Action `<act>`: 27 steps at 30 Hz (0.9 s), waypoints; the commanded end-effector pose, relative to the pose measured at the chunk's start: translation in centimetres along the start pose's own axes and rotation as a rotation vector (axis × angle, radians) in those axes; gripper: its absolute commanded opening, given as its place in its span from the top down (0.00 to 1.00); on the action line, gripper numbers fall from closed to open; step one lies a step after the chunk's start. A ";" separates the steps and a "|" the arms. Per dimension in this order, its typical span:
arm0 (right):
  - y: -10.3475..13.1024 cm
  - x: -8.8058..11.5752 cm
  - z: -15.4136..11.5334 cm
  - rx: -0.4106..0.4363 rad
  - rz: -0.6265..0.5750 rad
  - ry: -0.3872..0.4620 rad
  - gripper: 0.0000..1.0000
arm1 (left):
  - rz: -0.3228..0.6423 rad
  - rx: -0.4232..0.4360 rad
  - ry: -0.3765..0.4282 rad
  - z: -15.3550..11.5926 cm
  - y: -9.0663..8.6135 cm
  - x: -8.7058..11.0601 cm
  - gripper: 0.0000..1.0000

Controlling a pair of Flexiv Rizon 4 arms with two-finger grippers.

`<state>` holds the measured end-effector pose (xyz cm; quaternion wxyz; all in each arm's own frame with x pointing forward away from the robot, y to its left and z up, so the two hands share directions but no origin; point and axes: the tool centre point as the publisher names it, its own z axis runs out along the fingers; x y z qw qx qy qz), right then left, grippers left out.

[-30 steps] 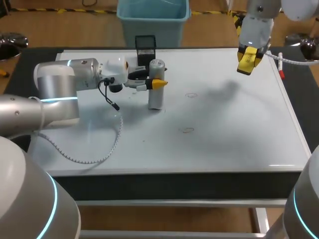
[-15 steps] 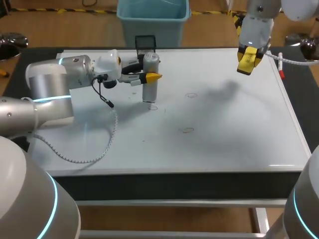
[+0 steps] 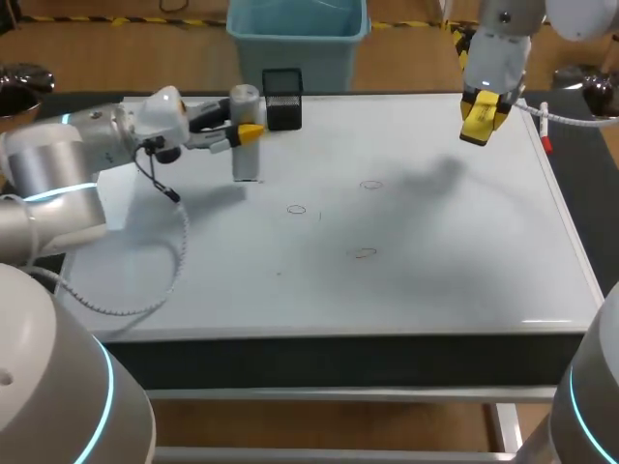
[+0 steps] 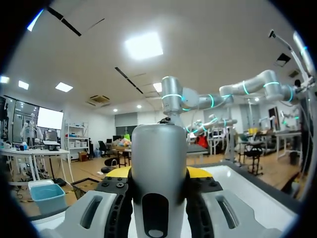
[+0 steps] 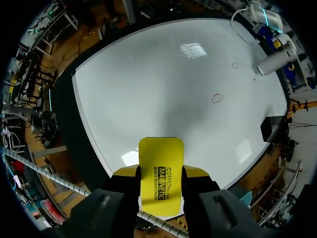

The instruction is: Pick up the inspection probe, press it on each red-marked spot on the whiteboard one by one, put down the probe, pick up the eraser, and wipe off all the red marks.

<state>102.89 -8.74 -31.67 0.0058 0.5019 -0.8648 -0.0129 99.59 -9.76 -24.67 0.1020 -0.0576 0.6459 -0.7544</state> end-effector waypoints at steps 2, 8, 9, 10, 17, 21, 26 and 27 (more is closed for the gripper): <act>0.0 0.1 -0.1 0.001 -0.002 0.003 1.00 | 0.012 -0.010 -0.031 -2.2 -1.1 -1.4 1.00; 0.0 0.1 -0.1 0.001 -0.002 0.003 1.00 | 0.025 -0.002 -0.050 -3.7 -1.4 -3.6 1.00; 0.0 0.1 -0.1 0.001 -0.002 0.003 1.00 | 0.026 -0.001 -0.055 -3.9 -1.4 -4.0 1.00; 0.0 0.1 -0.1 0.001 -0.002 0.003 1.00 | 0.027 0.004 -0.059 -4.0 -1.5 -4.3 1.00; 0.0 0.1 -0.1 0.001 -0.002 0.003 1.00 | 0.028 0.012 -0.073 -4.8 -1.8 -6.2 1.00; 0.0 0.1 -0.1 0.001 -0.002 0.003 1.00 | 0.030 0.011 -0.075 -5.1 -2.0 -7.1 1.00; 0.0 0.1 -0.1 0.001 -0.002 0.003 1.00 | 0.039 0.022 -0.081 -5.2 -2.4 -7.7 1.00; 0.0 0.1 -0.1 0.001 -0.002 0.003 1.00 | 0.040 0.024 -0.082 -5.3 -2.4 -7.8 1.00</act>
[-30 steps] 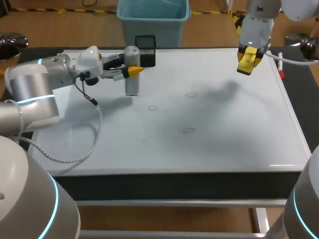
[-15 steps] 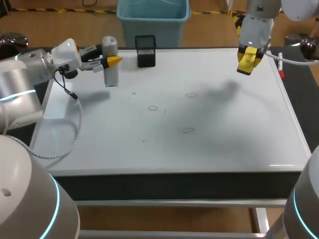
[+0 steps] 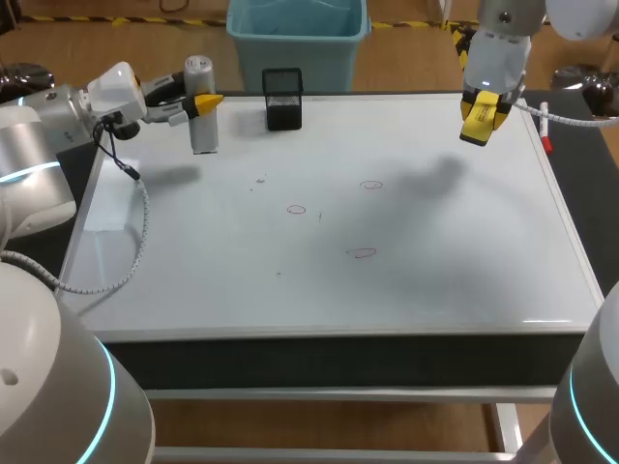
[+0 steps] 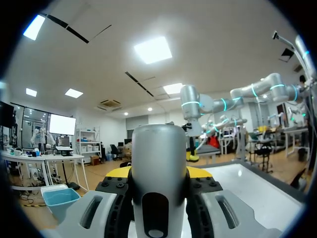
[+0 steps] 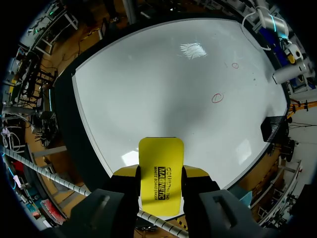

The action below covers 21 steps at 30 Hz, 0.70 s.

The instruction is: Pick up the inspection probe, press it on each red-marked spot on the whiteboard one by one, put down the probe, pick up the eraser, and wipe off all the red marks.

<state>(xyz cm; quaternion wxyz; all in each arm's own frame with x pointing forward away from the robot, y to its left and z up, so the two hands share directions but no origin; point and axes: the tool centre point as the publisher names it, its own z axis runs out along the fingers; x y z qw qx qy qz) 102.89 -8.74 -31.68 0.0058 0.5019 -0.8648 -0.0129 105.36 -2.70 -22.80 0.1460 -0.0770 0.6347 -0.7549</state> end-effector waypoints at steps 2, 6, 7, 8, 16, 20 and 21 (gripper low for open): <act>0.0 0.1 -0.1 0.001 -0.002 0.003 1.00 | 0.001 0.008 0.007 0.0 0.0 -0.7 1.00; 0.0 0.1 -0.1 0.001 -0.002 0.003 1.00 | -0.003 0.024 0.006 -0.1 -0.1 -0.7 1.00; 0.0 0.1 -0.1 0.001 -0.002 0.003 1.00 | -0.006 0.022 0.004 -0.1 -0.2 -0.8 1.00; 0.0 0.1 -0.1 0.001 -0.002 0.003 1.00 | -0.008 0.020 0.003 -0.2 -0.2 -0.8 1.00; 0.4 -0.2 -0.5 0.013 -0.027 0.002 1.00 | -0.008 0.020 0.003 -0.2 -0.2 -0.8 1.00; 4.2 -1.8 -1.9 0.049 -0.133 -0.004 1.00 | -0.008 0.020 0.003 -0.2 -0.2 -0.8 1.00; 5.8 -2.3 -2.1 0.050 -0.161 -0.018 1.00 | -0.008 0.020 0.003 -0.2 -0.2 -0.8 1.00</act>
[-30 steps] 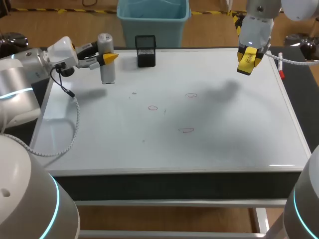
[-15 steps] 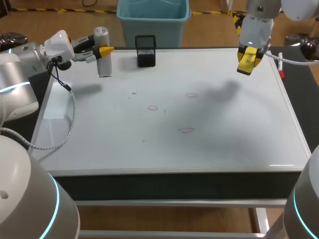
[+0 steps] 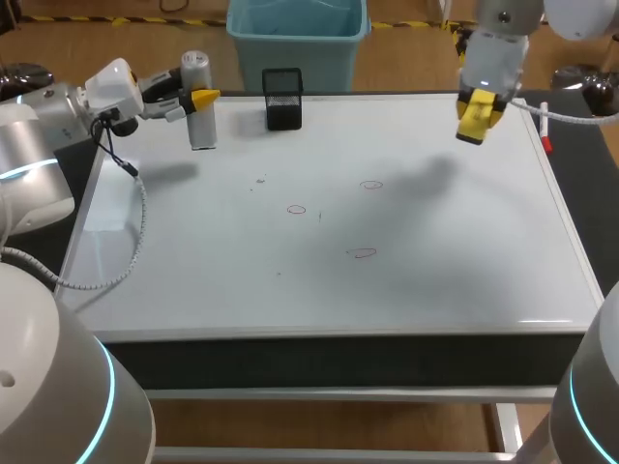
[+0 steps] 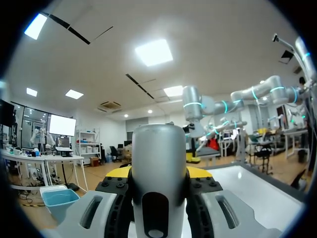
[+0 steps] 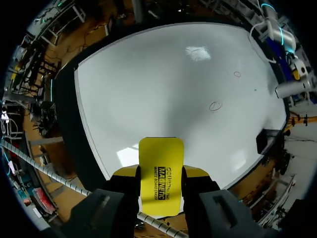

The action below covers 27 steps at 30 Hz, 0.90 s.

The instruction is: Pick up the inspection probe, press it on each red-marked spot on the whiteboard one by one, put down the probe, pick up the eraser, and wipe off all the red marks.

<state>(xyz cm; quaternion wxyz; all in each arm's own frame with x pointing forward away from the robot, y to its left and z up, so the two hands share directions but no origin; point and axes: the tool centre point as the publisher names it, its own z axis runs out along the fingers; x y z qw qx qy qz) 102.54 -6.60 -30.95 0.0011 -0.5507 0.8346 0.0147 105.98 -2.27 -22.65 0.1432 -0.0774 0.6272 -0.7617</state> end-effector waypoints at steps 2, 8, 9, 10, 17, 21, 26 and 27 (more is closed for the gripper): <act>6.3 -2.1 -1.3 0.050 -0.085 -0.008 1.00 | 0.000 0.001 0.002 0.0 -0.1 0.0 1.00; 12.5 -5.0 -1.1 0.045 -0.186 -0.030 1.00 | 0.000 0.001 0.002 0.0 -0.1 0.0 1.00; 13.5 -5.4 -1.2 0.048 -0.200 -0.033 1.00 | 0.000 0.001 0.002 0.0 -0.1 0.0 1.00; 14.2 -5.8 -1.3 0.050 -0.214 -0.036 1.00 | 0.000 0.001 0.002 0.0 -0.1 0.0 1.00; 20.7 -9.5 -1.4 0.064 -0.361 -0.026 1.00 | 0.000 0.001 0.002 0.0 -0.1 0.0 1.00; 22.7 -11.8 -0.2 0.034 -0.422 -0.009 1.00 | 0.000 0.001 0.002 0.0 -0.1 0.0 1.00; 24.0 -14.7 1.2 0.009 -0.472 -0.004 1.00 | 0.000 0.001 0.002 0.0 -0.1 0.0 1.00; 24.1 -15.2 1.5 0.007 -0.480 -0.001 1.00 | 0.000 0.001 0.002 0.0 -0.1 0.0 1.00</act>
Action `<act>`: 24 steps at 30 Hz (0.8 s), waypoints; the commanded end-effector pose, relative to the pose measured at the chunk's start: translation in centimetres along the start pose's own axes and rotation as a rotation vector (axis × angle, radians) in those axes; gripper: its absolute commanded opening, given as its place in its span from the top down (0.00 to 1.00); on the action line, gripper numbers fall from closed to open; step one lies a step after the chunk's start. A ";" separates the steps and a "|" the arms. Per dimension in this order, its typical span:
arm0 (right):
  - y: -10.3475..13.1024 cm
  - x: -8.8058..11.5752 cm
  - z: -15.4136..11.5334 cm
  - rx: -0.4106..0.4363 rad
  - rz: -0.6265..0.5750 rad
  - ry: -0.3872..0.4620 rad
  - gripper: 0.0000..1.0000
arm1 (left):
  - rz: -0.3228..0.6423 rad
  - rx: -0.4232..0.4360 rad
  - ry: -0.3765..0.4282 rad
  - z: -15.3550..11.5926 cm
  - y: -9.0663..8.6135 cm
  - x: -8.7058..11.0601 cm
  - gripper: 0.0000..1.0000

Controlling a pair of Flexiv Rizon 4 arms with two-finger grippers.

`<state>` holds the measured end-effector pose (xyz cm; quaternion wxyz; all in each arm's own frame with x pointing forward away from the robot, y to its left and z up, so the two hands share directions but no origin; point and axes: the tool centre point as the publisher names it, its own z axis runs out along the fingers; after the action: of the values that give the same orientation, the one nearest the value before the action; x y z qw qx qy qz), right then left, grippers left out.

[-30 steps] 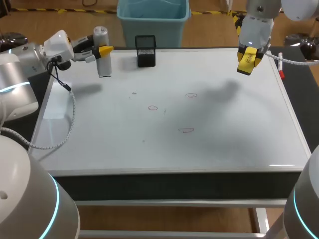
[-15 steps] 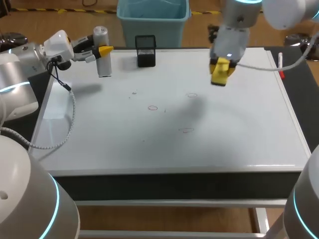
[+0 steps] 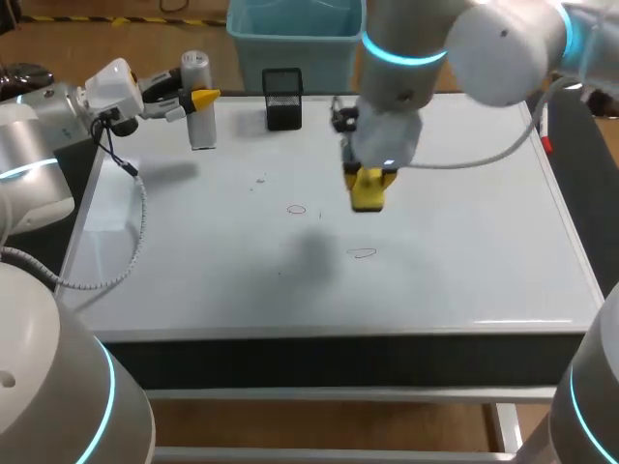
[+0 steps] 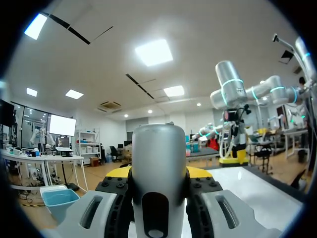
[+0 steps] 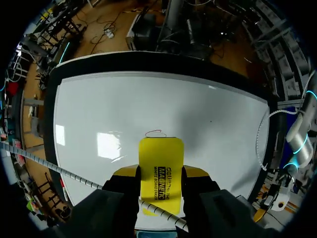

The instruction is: Pick up the inspection probe, press it on each red-marked spot on the whiteboard one by one, put down the probe, pick up the eraser, and wipe off all the red marks.

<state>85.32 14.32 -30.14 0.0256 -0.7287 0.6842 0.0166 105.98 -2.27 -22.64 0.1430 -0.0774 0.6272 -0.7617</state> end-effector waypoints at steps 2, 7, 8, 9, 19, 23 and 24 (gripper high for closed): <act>-1.4 -3.3 1.9 -0.023 -0.026 0.032 1.00 | 0.000 0.001 0.001 0.0 -0.1 0.0 1.00; -2.0 -5.7 2.8 -0.016 -0.049 0.037 1.00 | 0.000 0.001 0.001 0.0 -0.1 0.0 1.00; -2.1 -6.1 3.1 -0.018 -0.052 0.040 1.00 | 0.000 0.001 0.001 0.0 -0.1 0.0 1.00; -2.2 -6.5 3.4 -0.025 -0.052 0.046 1.00 | 0.000 0.001 0.001 0.0 -0.1 0.0 1.00; -3.0 -9.7 6.4 -0.036 -0.077 0.069 1.00 | 0.000 0.001 0.001 0.0 -0.1 0.0 1.00; -3.5 -10.1 7.4 -0.047 -0.084 0.074 1.00 | 0.000 0.001 0.001 0.0 -0.1 0.0 1.00; -3.7 -10.2 7.7 -0.052 -0.082 0.076 1.00 | 0.000 0.001 0.001 0.0 -0.1 0.0 1.00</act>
<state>87.60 24.29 -36.36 0.0007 -0.7568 0.6534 0.0161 105.98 -2.27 -22.64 0.1430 -0.0774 0.6272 -0.7617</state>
